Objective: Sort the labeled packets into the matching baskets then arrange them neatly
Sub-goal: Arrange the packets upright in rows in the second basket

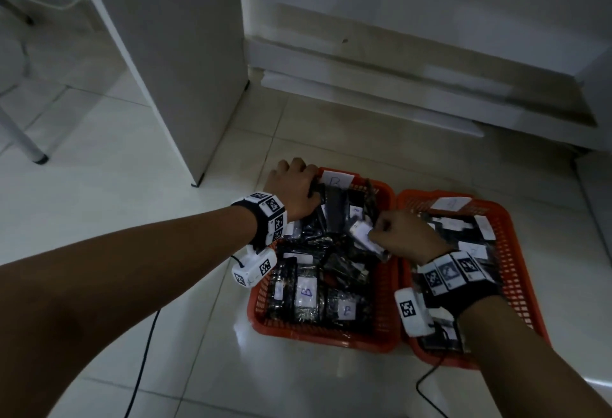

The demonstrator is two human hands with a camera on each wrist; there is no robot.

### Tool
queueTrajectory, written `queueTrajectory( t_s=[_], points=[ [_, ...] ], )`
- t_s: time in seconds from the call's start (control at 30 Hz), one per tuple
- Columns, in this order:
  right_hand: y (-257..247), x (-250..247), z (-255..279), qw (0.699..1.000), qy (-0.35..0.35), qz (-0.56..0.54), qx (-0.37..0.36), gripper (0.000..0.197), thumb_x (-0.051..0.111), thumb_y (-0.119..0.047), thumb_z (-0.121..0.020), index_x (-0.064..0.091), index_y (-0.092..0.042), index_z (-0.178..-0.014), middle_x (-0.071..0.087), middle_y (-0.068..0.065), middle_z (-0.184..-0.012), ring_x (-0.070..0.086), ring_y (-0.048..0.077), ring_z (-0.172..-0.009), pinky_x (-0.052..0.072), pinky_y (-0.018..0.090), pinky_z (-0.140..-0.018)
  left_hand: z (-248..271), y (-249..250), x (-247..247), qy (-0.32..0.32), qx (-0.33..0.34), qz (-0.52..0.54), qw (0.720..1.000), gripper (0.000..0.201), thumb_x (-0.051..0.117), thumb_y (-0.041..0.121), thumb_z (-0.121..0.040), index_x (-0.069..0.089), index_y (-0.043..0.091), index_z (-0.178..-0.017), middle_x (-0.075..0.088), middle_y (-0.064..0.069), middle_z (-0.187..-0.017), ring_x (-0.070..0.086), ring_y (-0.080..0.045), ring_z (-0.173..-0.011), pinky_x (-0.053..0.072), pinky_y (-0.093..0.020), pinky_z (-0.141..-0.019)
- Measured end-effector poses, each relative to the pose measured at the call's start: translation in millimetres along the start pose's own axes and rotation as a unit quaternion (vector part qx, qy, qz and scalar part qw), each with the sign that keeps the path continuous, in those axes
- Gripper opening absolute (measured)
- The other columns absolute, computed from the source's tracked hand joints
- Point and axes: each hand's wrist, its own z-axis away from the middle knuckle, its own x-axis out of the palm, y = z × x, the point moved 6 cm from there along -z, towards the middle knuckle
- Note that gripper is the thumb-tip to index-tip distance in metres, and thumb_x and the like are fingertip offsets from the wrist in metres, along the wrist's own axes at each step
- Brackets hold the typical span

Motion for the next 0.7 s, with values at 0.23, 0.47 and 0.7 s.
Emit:
queueTrajectory(
  t_s=[0.23,0.47,0.7],
  points=[
    [-46,-4,8,0.987,0.108,0.083,-0.079,0.017,0.068,-0.031,-0.088,0.059,-0.017,-0.087,0.06,0.0,-0.09,0.06,0.023,-0.077,0.049,0.036,-0.06,-16,-21,-15,0.002,-0.033,-0.01,0.999,0.04,0.061,0.035,-0.085,0.06,0.021,-0.122,0.055,-0.009,-0.124,0.051,-0.039,-0.108,0.046,-0.045,-0.085],
    [-91,22,-12,0.98,0.066,0.018,-0.187,0.043,0.067,-0.029,-0.094,0.053,-0.023,-0.134,0.056,0.003,-0.125,0.058,0.023,-0.109,0.054,0.039,-0.087,-9,-42,-5,-0.053,-0.013,-0.019,0.998,0.056,0.069,0.052,-0.083,0.055,0.026,-0.13,0.048,-0.01,-0.125,0.05,-0.039,-0.108,0.046,-0.044,-0.084],
    [-111,33,-59,0.988,0.056,0.042,-0.135,0.056,0.064,-0.041,-0.097,0.051,-0.016,-0.145,0.046,0.016,-0.145,0.053,0.038,-0.128,0.051,0.049,-0.105,-3,-38,-4,-0.074,-0.012,-0.066,0.995,0.073,0.067,0.06,-0.085,0.047,0.031,-0.148,0.047,-0.014,-0.128,0.051,-0.039,-0.111,0.047,-0.044,-0.087]
  ],
)
